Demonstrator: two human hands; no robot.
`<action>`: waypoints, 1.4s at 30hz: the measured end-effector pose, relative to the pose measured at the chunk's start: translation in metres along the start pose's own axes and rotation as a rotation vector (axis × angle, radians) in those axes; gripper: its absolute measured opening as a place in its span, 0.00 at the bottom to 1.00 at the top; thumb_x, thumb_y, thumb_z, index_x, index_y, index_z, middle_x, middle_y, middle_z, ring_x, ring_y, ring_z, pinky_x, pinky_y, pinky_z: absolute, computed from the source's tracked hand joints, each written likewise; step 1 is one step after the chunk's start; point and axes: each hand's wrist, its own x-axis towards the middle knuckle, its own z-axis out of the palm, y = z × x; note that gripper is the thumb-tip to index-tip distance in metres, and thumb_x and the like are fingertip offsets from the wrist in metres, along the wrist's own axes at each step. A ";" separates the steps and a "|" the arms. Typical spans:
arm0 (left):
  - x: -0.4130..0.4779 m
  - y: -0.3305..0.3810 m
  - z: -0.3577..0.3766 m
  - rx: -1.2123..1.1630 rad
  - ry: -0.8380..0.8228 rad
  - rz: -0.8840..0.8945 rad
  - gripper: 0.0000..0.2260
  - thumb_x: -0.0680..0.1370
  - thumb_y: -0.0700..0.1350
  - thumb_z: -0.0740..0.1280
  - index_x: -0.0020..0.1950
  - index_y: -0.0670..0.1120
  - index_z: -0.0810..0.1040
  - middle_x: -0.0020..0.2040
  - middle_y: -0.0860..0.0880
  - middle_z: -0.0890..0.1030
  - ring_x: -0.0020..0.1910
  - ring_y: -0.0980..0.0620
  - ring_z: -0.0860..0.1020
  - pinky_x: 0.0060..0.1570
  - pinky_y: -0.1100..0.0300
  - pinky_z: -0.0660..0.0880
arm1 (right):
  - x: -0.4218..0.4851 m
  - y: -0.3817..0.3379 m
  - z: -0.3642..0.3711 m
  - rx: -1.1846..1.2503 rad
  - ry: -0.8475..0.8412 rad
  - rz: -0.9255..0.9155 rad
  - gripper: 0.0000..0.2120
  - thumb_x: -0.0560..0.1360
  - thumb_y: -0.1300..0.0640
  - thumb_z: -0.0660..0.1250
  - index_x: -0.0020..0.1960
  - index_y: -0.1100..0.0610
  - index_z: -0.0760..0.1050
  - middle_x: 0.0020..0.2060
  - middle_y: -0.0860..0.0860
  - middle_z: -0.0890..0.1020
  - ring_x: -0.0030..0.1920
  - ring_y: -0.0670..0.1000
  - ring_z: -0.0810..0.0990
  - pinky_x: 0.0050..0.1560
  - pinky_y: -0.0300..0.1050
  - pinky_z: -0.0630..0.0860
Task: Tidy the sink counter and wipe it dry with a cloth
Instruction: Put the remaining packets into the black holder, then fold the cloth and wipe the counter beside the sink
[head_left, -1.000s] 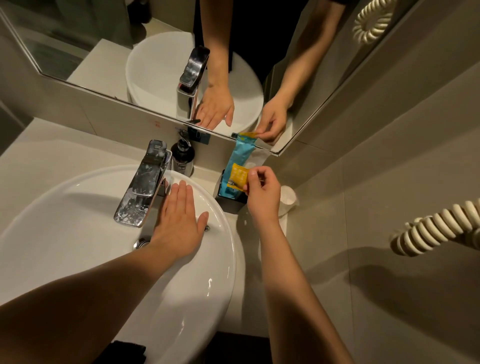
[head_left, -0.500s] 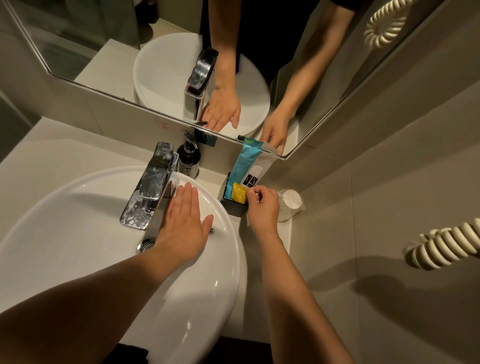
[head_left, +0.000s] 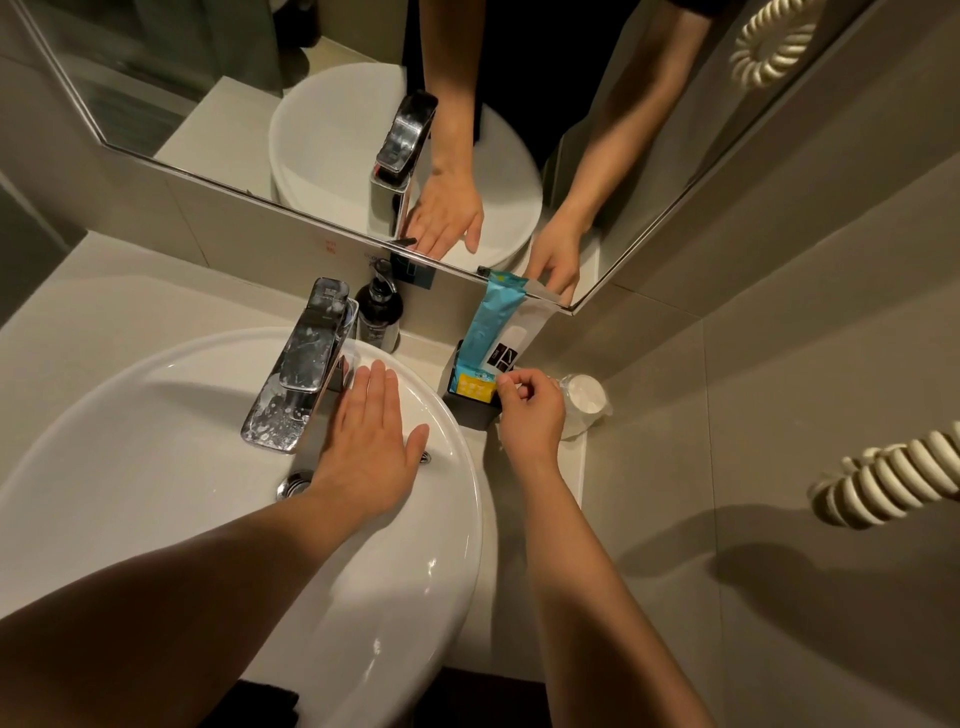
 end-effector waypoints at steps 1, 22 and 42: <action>0.000 0.000 -0.001 0.001 -0.011 0.001 0.35 0.83 0.62 0.44 0.81 0.41 0.38 0.83 0.41 0.38 0.81 0.44 0.37 0.80 0.47 0.40 | -0.001 0.001 -0.002 0.016 0.002 0.003 0.05 0.78 0.57 0.70 0.43 0.53 0.80 0.46 0.60 0.80 0.39 0.47 0.74 0.48 0.46 0.79; -0.116 -0.104 -0.090 -0.371 -0.379 0.033 0.29 0.82 0.65 0.46 0.48 0.45 0.77 0.51 0.45 0.80 0.52 0.41 0.78 0.57 0.44 0.74 | -0.200 -0.013 -0.001 -0.107 -0.573 0.011 0.09 0.77 0.51 0.70 0.43 0.56 0.81 0.38 0.48 0.83 0.40 0.50 0.81 0.47 0.54 0.80; -0.185 -0.173 -0.056 0.128 -0.714 0.191 0.21 0.78 0.58 0.69 0.63 0.44 0.73 0.63 0.42 0.76 0.63 0.40 0.71 0.61 0.46 0.67 | -0.306 -0.016 0.051 -0.928 -0.991 0.170 0.19 0.77 0.46 0.72 0.36 0.56 0.69 0.32 0.51 0.74 0.33 0.51 0.72 0.34 0.44 0.66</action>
